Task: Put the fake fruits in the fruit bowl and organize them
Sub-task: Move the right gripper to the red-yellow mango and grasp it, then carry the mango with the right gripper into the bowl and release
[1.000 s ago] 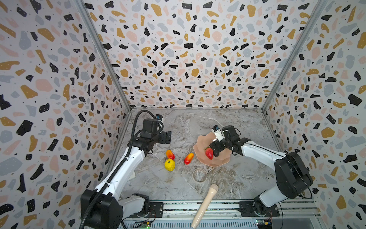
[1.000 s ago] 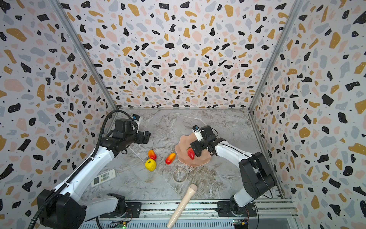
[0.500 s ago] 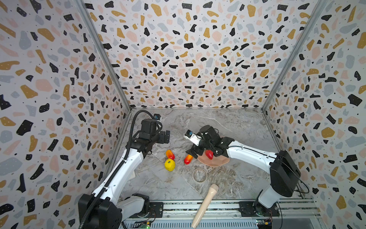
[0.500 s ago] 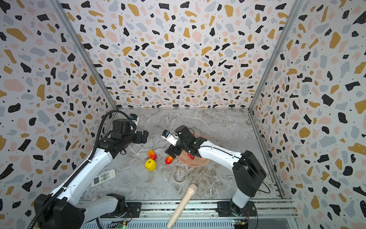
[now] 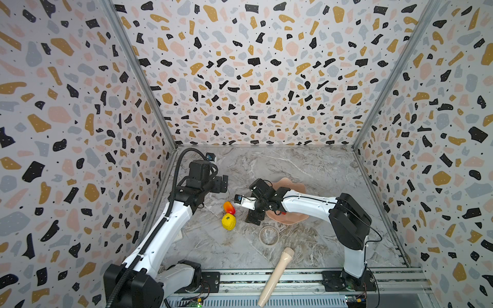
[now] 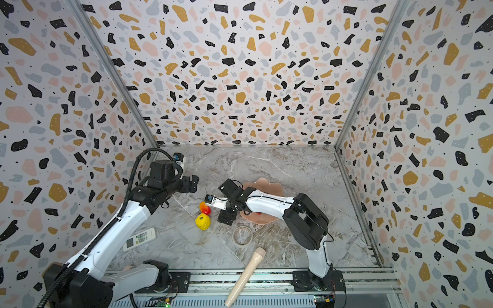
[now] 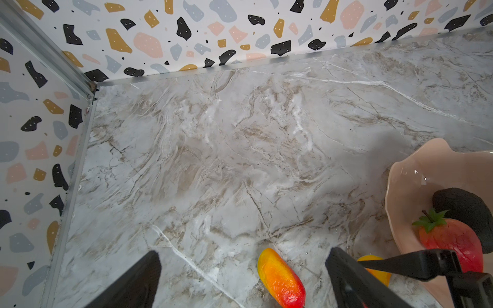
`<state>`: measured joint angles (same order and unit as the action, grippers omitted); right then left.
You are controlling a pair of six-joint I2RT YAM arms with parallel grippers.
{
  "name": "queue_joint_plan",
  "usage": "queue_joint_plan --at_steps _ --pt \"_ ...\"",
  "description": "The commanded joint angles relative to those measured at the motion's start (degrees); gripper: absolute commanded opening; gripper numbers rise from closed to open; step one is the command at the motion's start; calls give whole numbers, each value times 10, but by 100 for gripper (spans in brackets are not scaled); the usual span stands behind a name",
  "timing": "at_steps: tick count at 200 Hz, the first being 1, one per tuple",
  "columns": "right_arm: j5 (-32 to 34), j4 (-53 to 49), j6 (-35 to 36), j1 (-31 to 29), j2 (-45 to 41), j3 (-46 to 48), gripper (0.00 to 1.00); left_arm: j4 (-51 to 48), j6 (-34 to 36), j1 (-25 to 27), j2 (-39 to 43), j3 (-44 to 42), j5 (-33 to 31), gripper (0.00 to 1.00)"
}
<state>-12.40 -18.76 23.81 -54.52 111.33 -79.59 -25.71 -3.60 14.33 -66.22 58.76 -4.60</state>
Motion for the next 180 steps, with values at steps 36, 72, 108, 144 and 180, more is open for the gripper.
queue_joint_plan --at_steps 36,72,108,144,180 --pt "56 -72 37 -9 38 -50 89 7 9 2 10 -7 -7 100" --pt "73 -82 43 -11 45 -52 88 9 9 2 11 -9 -7 100" --pt "78 -89 45 -11 61 -57 88 11 10 2 11 -10 -8 100" --pt "71 -84 43 -11 68 -61 74 11 10 2 14 -12 -9 100" --pt "65 -79 40 -11 71 -69 44 13 10 2 15 -13 -10 100"
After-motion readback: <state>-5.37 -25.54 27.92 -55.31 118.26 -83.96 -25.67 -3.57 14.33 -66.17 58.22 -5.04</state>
